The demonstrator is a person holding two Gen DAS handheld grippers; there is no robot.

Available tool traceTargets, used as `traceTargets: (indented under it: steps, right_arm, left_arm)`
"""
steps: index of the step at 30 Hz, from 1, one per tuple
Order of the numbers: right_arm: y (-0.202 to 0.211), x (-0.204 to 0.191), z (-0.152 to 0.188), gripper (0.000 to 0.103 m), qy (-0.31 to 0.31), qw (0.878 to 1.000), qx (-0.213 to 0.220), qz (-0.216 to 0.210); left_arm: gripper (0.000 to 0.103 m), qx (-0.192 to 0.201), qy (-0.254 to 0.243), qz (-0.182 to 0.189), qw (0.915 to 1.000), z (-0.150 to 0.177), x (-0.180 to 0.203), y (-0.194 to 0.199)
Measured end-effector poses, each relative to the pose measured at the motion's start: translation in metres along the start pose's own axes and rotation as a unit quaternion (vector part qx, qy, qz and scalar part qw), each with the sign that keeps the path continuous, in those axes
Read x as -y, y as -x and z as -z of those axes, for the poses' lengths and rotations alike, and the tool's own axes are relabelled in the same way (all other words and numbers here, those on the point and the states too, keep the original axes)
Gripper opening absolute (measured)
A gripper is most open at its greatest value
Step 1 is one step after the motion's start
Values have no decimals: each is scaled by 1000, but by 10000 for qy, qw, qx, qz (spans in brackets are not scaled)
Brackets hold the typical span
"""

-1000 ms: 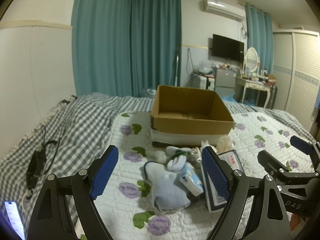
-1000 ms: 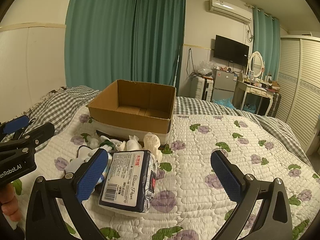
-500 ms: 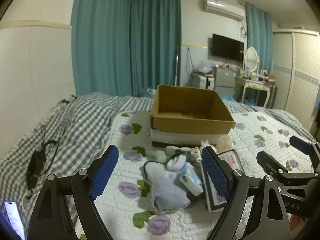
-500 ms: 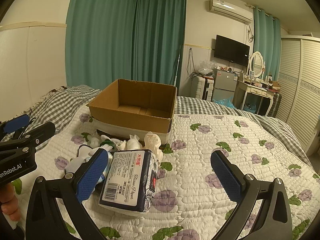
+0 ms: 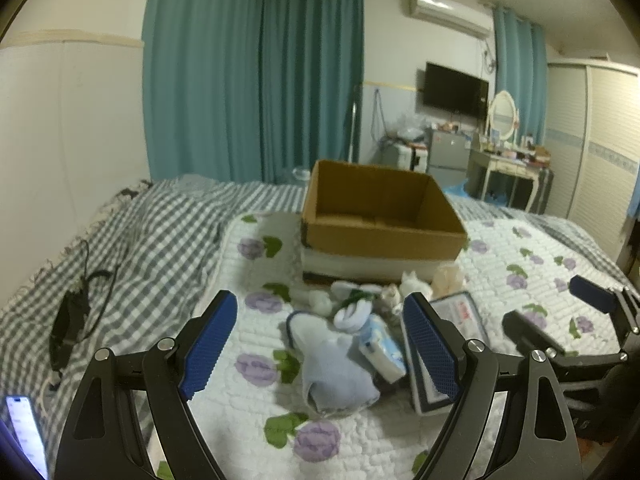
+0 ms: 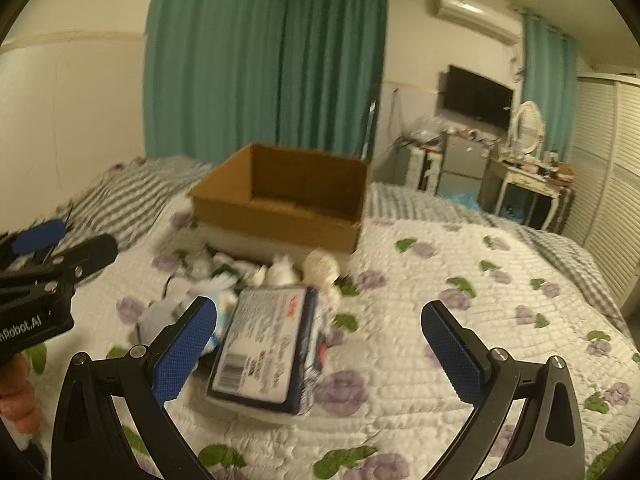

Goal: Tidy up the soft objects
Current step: 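Grasp the tissue paper pack with the right tool while the left tool grasps the light blue sock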

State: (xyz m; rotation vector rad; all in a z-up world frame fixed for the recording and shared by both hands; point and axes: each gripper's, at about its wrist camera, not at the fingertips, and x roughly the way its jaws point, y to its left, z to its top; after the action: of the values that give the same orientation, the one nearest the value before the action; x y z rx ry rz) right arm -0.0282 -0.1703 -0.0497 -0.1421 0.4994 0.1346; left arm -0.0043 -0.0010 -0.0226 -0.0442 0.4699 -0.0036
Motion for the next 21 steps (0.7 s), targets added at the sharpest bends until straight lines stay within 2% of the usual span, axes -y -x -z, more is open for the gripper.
traceTargets:
  steps: [6,11,14,18,21]
  right_arm:
    - [-30,-20,27,103,437,9973,-581,-102]
    - [-50,-32,42,103,652,9931,-946,-230]
    - [-60,-41,50,103,731,9909,-1065,-369]
    - [-76,-48,59,102,906,9884,-1203,-212]
    - [-76,-41,57,93,713,9900,-1172,-312]
  left_arm:
    - [86,-560,-50,-6,9984,15,-6,-14]
    - [86,-1123,-164,-141,9934,33,-4,-31]
    - [86,-1272,-99,-96,9918,36,-6,-37]
    - [86,-1462,31,-45,9892,40,-11,-46]
    - [86,-1593,80,-8,9872,42,-12,-53]
